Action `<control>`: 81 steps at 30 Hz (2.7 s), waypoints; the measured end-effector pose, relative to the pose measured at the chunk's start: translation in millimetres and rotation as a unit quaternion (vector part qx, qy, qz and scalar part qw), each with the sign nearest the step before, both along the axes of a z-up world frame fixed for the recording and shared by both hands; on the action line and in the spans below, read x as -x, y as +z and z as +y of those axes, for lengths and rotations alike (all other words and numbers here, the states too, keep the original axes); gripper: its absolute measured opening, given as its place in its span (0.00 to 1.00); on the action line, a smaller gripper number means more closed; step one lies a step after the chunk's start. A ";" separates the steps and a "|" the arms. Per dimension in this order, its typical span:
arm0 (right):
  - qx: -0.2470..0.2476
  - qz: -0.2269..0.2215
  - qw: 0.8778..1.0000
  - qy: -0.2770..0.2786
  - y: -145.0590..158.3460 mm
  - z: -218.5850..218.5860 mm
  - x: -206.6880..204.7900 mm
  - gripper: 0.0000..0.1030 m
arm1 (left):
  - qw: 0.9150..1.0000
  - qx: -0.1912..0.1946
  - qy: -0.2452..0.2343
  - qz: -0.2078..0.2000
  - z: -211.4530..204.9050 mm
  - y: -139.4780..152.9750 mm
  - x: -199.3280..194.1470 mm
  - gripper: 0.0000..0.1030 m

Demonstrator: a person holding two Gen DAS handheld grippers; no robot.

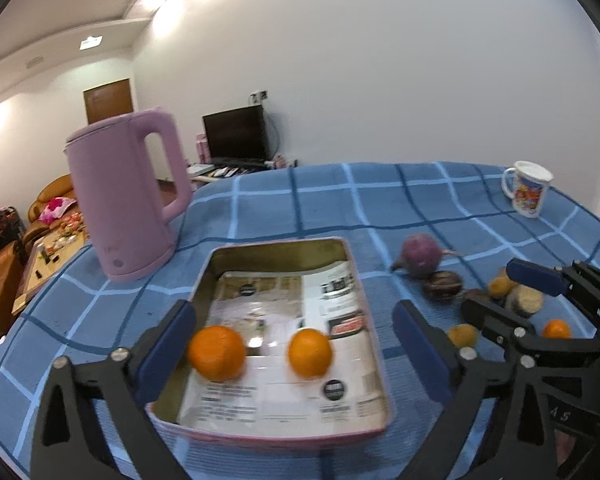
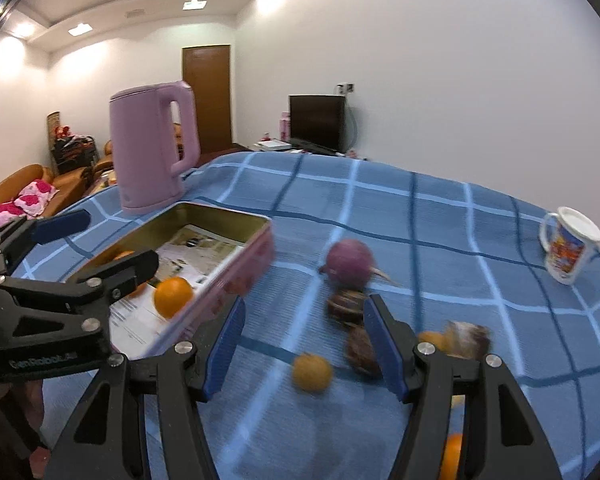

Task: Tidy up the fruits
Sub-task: 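Move both open tools back toward the remaining fruits, then grasp the brown round fruit with the left tool while the right tool grasps an orange, then lift the brown fruit and the orange and carry them toward the tin box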

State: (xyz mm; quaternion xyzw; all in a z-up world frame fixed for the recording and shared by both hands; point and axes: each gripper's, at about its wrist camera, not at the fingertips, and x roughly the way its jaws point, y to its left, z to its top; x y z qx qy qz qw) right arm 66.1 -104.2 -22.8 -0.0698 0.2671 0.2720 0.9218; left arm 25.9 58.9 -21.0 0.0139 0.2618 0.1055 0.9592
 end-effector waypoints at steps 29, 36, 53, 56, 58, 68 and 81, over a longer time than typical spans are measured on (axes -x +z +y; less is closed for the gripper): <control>0.016 0.080 0.993 -0.087 -41.7 -107.1 -0.3 0.59 | 0.978 0.003 -0.172 0.116 -108.1 -40.0 -43.4 0.79; 0.006 0.131 0.989 -0.067 -55.1 -111.1 -10.8 0.38 | 0.968 0.021 -0.188 0.167 -116.1 -56.2 -62.5 0.58; 0.004 0.128 0.990 -0.063 -56.0 -109.7 -7.3 0.38 | 0.963 0.061 -0.208 0.163 -108.4 -54.2 -67.2 0.27; -0.001 0.121 0.991 -0.061 -54.6 -110.7 -5.0 0.38 | 0.964 0.062 -0.210 0.151 -107.1 -51.2 -64.5 0.27; -0.004 0.112 0.992 -0.061 -53.1 -111.1 -2.2 0.37 | 0.964 0.064 -0.212 0.145 -106.0 -49.6 -63.0 0.27; -0.010 0.054 0.997 -0.056 -43.6 -110.4 13.9 0.37 | 0.969 0.055 -0.216 0.105 -105.6 -37.8 -50.4 0.27; -0.029 0.017 0.998 -0.054 -39.1 -114.6 24.1 0.37 | 0.975 0.062 -0.207 0.058 -96.6 -27.4 -38.3 0.26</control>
